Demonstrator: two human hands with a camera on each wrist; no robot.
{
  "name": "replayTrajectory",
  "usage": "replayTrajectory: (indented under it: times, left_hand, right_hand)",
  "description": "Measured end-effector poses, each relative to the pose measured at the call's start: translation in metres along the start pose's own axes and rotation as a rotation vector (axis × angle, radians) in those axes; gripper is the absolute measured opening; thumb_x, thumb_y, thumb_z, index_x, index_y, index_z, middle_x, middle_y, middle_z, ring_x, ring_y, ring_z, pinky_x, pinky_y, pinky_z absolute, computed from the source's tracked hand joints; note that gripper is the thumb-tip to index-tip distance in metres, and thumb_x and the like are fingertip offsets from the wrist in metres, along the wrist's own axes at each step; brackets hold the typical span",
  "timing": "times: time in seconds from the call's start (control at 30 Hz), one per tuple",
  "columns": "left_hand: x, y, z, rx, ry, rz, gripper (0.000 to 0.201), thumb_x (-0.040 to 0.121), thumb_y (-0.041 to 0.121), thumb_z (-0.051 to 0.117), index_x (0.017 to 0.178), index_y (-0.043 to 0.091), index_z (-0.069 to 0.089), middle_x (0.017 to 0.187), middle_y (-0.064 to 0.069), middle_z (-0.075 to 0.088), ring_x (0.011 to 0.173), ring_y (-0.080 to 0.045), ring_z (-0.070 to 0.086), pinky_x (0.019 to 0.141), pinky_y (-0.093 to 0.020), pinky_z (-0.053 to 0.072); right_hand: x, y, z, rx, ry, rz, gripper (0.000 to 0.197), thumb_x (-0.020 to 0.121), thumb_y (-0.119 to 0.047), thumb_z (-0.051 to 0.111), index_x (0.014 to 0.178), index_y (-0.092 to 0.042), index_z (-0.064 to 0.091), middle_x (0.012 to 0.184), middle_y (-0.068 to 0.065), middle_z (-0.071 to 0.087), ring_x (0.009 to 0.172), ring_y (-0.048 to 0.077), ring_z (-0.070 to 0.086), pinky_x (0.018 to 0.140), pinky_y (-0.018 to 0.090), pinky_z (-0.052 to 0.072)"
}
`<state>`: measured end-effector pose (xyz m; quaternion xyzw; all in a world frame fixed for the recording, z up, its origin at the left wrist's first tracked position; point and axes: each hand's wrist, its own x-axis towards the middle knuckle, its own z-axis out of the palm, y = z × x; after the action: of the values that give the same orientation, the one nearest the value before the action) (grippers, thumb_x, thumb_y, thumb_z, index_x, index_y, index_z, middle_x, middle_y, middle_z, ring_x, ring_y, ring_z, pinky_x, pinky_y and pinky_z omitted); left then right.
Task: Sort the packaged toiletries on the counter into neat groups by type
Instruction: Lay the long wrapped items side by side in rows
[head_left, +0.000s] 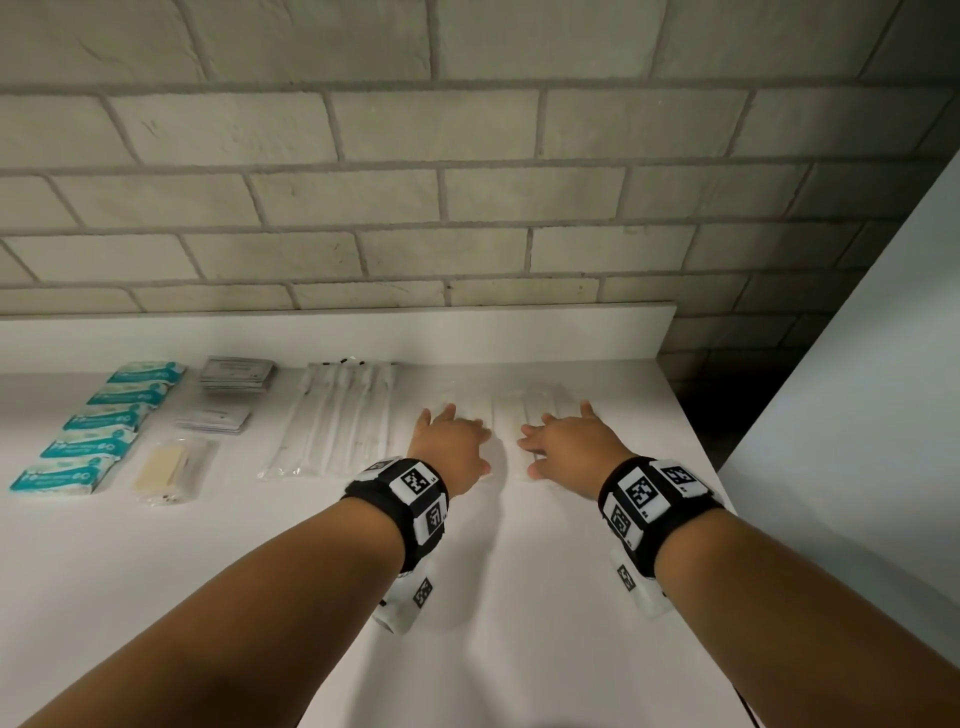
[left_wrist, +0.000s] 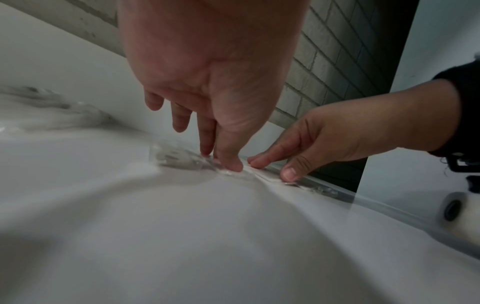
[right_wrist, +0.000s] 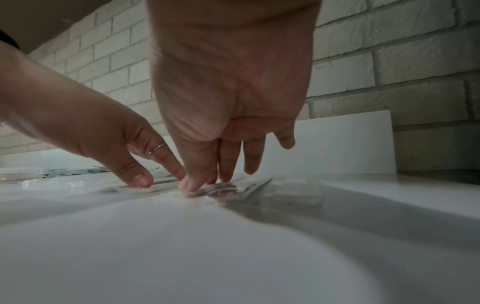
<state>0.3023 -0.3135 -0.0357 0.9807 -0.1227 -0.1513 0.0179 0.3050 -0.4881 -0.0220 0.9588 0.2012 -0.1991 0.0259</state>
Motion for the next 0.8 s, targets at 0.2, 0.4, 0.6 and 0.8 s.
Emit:
replayTrajectory:
  times: [0.2, 0.4, 0.6, 0.8]
  left_hand:
    - [-0.001, 0.002, 0.0, -0.053, 0.027, -0.015, 0.058, 0.094, 0.042, 0.05, 0.147, 0.026, 0.034, 0.155, 0.004, 0.032, 0.149, -0.024, 0.005, 0.119, -0.046, 0.001]
    - [-0.005, -0.013, 0.004, -0.133, 0.133, -0.035, 0.054, 0.098, 0.035, 0.045, 0.148, 0.024, 0.031, 0.158, 0.003, 0.023, 0.148, -0.021, 0.012, 0.119, -0.047, 0.005]
    - [-0.015, -0.033, 0.005, -0.065, 0.032, -0.084, 0.055, 0.098, 0.028, 0.041, 0.151, 0.023, 0.025, 0.16, 0.005, 0.017, 0.148, -0.02, 0.012, 0.119, -0.047, 0.004]
    - [-0.018, -0.034, 0.003, -0.062, 0.0, -0.072, 0.055, 0.099, 0.027, 0.042, 0.151, 0.023, 0.025, 0.16, 0.005, 0.016, 0.148, -0.018, 0.014, 0.119, -0.044, 0.007]
  right_hand:
    - [0.0, -0.002, 0.001, 0.054, 0.026, 0.04, 0.049, 0.096, -0.035, 0.046, 0.143, -0.029, 0.041, 0.152, -0.005, 0.039, 0.143, 0.016, 0.026, 0.117, 0.053, 0.0]
    - [-0.009, -0.012, -0.004, 0.056, 0.125, -0.014, 0.048, 0.099, -0.033, 0.042, 0.147, -0.027, 0.036, 0.157, -0.009, 0.028, 0.147, 0.015, 0.018, 0.118, 0.053, -0.002]
    - [-0.003, -0.037, -0.003, -0.063, 0.038, -0.099, 0.051, 0.1, -0.034, 0.039, 0.15, -0.025, 0.028, 0.16, -0.008, 0.02, 0.148, 0.016, 0.014, 0.117, 0.058, -0.002]
    - [0.0, -0.042, 0.001, -0.098, 0.003, -0.094, 0.051, 0.101, -0.035, 0.036, 0.15, -0.025, 0.026, 0.16, -0.007, 0.018, 0.147, 0.016, 0.015, 0.116, 0.059, -0.002]
